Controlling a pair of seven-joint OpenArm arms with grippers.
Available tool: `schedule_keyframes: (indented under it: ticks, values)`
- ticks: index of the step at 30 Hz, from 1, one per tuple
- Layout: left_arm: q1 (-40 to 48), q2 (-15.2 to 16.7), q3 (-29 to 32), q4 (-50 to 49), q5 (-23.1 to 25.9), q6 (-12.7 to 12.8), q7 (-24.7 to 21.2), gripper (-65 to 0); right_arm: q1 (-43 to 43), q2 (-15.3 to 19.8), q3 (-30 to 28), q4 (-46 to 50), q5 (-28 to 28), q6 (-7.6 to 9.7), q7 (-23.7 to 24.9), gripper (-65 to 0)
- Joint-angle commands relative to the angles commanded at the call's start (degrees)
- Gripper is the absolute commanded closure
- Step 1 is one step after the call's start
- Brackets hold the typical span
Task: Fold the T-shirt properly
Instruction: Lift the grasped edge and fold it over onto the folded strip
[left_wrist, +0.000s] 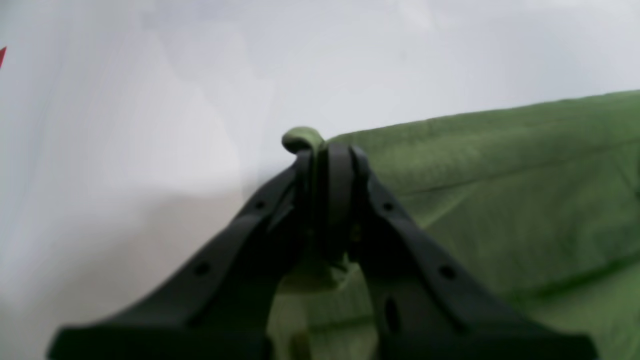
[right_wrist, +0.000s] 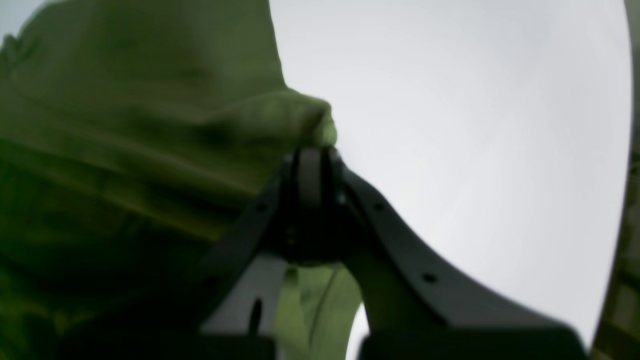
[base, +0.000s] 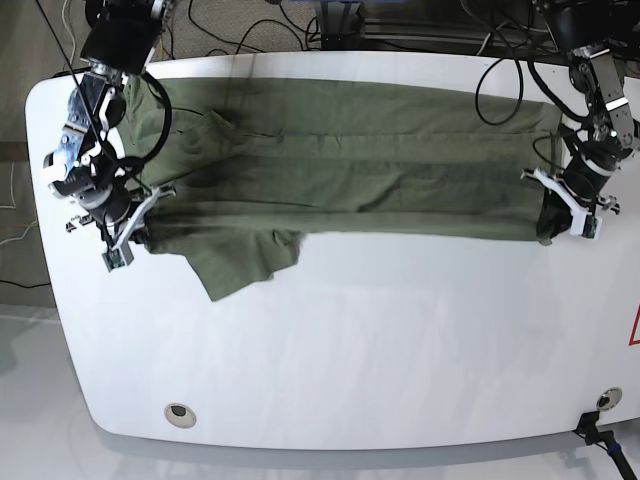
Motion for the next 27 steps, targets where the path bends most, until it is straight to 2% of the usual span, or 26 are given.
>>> schedule_keyframes:
  ticks: [5,10,17,20,26,27]
  values:
    - [5.5,0.0,-0.1,4.6,0.0,0.0,0.0,0.0,-4.3,-0.1,2.1,8.5,0.0,0.00,-7.0,0.0]
    - [10.1,-0.1,-2.5,8.0,0.0,0.0,0.0,0.0,-6.7,-0.5,4.2,11.1,0.0,0.09,-13.5,0.0]
    - [14.4,-0.4,-5.8,9.5,0.0,0.0,0.0,0.0,-13.5,-1.0,4.2,11.1,0.0,0.09,-13.5,0.0]
    - [15.4,-0.3,-6.8,9.0,0.3,0.0,0.0,0.0,-15.0,-2.6,4.1,10.8,0.0,0.09,-13.5,0.0]
    - [18.8,-0.2,-4.7,9.0,0.4,0.0,0.1,0.0,-15.8,-2.9,4.0,7.3,0.0,0.09,-13.5,0.0]
    - [19.3,-0.1,-4.7,8.9,0.4,0.0,0.1,0.0,-15.8,-2.9,4.0,6.9,0.0,0.09,-13.5,-1.6]
